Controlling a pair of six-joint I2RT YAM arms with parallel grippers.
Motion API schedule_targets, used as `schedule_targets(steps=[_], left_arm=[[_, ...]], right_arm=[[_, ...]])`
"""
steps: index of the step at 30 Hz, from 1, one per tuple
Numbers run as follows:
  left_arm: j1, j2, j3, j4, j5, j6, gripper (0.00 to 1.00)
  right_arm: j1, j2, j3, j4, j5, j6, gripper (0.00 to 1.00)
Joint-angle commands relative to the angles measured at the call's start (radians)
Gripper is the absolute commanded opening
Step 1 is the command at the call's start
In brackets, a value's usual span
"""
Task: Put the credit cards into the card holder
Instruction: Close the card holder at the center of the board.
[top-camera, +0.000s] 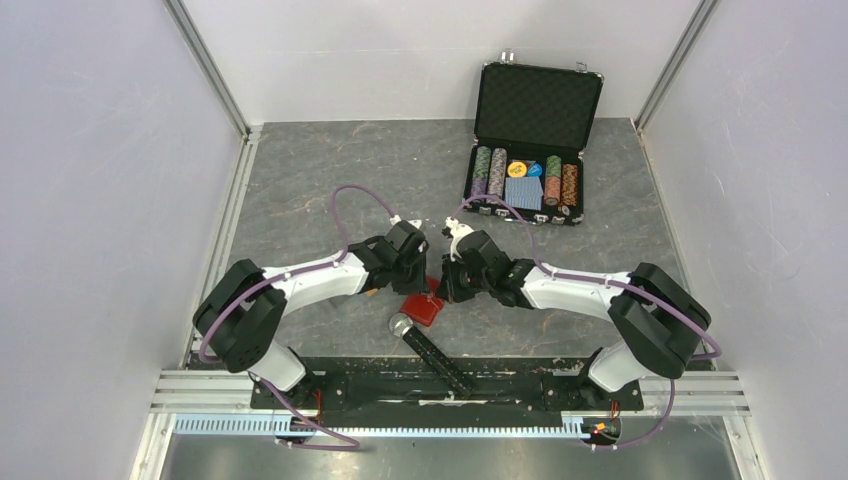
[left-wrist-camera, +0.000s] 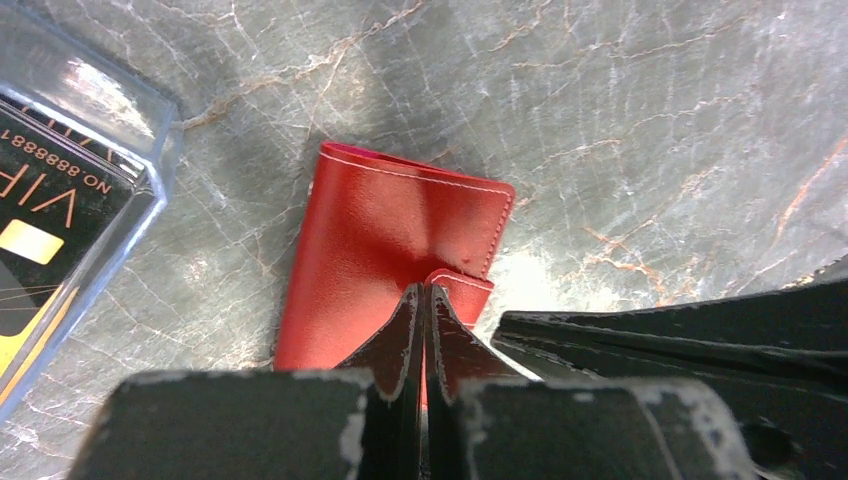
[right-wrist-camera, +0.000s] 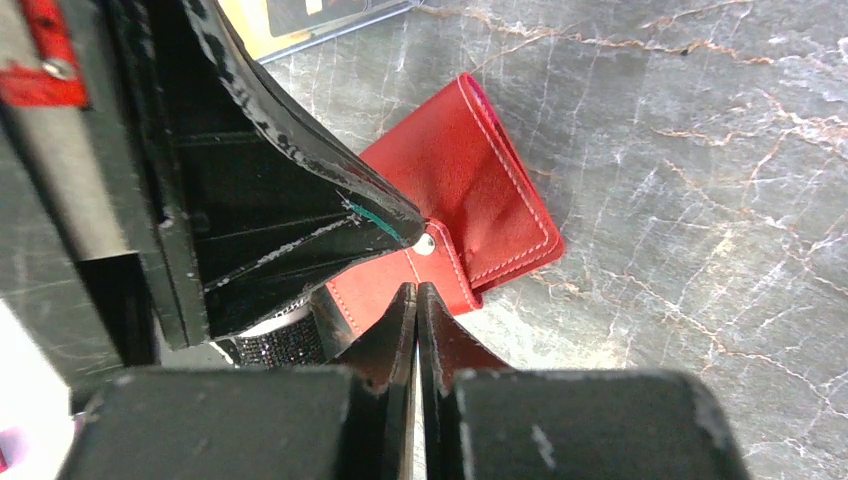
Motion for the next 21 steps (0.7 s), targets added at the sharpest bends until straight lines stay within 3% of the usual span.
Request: schedule_targets(steps=[1, 21], left_arm=[[0.003, -0.050, -0.003, 0.015, -0.002, 0.019, 0.02], [0.003, 0.008, -0.043, 0.043, -0.025, -0.002, 0.02]], right_arm=[[0.010, -0.008, -0.001, 0.035, -0.020, 0.004, 0.00], [0.030, 0.103, 0.024, 0.085, 0.003, 0.018, 0.00]])
